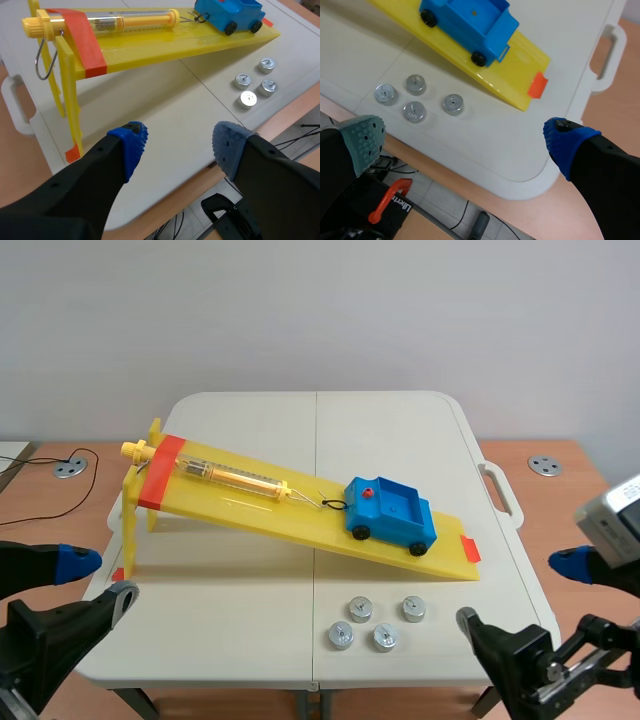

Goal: Place the four metal weights on the blue cart on the ramp.

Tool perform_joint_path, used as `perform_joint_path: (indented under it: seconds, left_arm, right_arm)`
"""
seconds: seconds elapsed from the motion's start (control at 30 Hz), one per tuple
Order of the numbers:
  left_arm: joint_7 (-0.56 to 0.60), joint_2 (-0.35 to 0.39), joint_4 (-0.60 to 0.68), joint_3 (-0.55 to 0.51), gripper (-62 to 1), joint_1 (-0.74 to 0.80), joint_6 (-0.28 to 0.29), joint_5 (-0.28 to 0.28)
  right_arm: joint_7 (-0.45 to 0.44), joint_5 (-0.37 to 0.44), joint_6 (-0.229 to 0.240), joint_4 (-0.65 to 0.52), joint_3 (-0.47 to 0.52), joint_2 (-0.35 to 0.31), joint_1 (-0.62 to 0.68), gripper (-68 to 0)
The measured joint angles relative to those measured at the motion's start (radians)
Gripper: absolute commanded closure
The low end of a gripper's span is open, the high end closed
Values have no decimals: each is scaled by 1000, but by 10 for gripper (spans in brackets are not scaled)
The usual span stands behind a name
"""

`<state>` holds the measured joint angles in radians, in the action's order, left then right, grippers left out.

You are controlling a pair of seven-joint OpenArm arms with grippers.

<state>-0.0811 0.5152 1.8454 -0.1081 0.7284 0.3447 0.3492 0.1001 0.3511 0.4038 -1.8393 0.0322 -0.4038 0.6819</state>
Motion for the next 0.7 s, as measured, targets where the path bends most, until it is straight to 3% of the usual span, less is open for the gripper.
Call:
perform_joint_path:
  seconds: [0.33, 0.7]
  left_arm:
    - [-28, -32, 0, 0, -30, -28, 0, 0]
    - [-51, -81, 0, 0, -28, -28, 0, 0]
  right_arm:
    - [67, -49, 0, 0, -126, 56, -65, -654]
    - [70, -146, 0, 58, -246, 116, -174, -474]
